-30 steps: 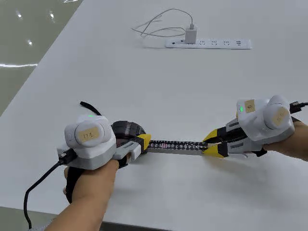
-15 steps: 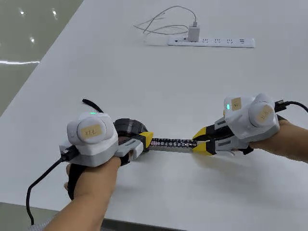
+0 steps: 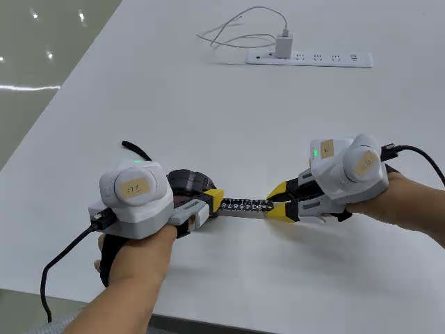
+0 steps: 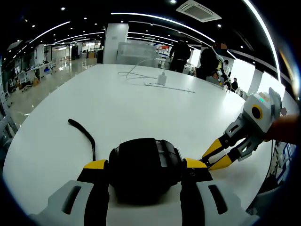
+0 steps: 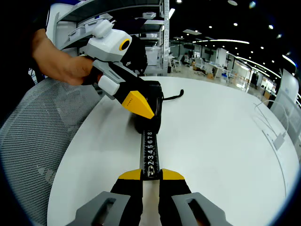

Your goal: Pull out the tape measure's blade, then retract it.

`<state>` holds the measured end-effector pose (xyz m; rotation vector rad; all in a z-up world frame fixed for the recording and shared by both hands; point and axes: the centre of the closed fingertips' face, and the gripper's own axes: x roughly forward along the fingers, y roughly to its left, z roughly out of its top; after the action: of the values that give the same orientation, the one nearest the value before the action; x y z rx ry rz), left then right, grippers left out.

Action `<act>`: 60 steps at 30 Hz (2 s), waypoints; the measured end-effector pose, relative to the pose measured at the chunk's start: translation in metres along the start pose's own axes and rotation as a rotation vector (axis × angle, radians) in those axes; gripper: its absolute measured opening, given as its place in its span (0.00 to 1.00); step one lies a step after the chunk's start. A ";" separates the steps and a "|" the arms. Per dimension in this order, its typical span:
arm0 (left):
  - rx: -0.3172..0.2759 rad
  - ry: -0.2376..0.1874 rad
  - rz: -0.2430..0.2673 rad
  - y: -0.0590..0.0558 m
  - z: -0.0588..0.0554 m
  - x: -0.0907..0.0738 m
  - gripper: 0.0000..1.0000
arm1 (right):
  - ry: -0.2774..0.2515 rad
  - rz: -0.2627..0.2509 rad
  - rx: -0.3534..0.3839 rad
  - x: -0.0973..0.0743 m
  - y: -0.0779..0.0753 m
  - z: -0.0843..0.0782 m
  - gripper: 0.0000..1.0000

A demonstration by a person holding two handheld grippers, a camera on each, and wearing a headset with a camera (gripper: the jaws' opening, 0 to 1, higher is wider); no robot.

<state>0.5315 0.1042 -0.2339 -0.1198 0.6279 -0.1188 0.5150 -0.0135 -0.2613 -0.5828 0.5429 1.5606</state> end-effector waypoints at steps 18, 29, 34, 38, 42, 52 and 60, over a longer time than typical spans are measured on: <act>-0.001 0.000 -0.001 0.000 0.001 0.000 0.57 | -0.019 0.000 0.006 0.021 -0.003 0.017 0.07; -0.009 0.000 -0.004 0.001 0.000 0.000 0.57 | -0.032 0.007 0.005 0.029 -0.002 0.026 0.07; -0.013 0.001 -0.006 0.001 0.000 -0.001 0.57 | -0.036 0.007 0.001 0.033 -0.002 0.030 0.07; -0.018 0.001 -0.008 0.001 0.001 -0.001 0.57 | -0.039 0.007 0.004 0.037 -0.003 0.032 0.08; -0.020 0.000 -0.009 0.002 0.001 -0.001 0.57 | -0.041 0.010 0.003 0.040 -0.002 0.035 0.08; -0.031 -0.001 -0.012 0.002 0.000 -0.001 0.57 | -0.044 0.011 0.001 0.045 -0.002 0.040 0.08; -0.042 -0.002 -0.015 0.002 0.000 -0.001 0.57 | -0.040 0.011 -0.003 0.051 -0.003 0.045 0.08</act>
<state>0.5314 0.1068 -0.2334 -0.1648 0.6279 -0.1199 0.5133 0.0549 -0.2607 -0.5503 0.5139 1.5806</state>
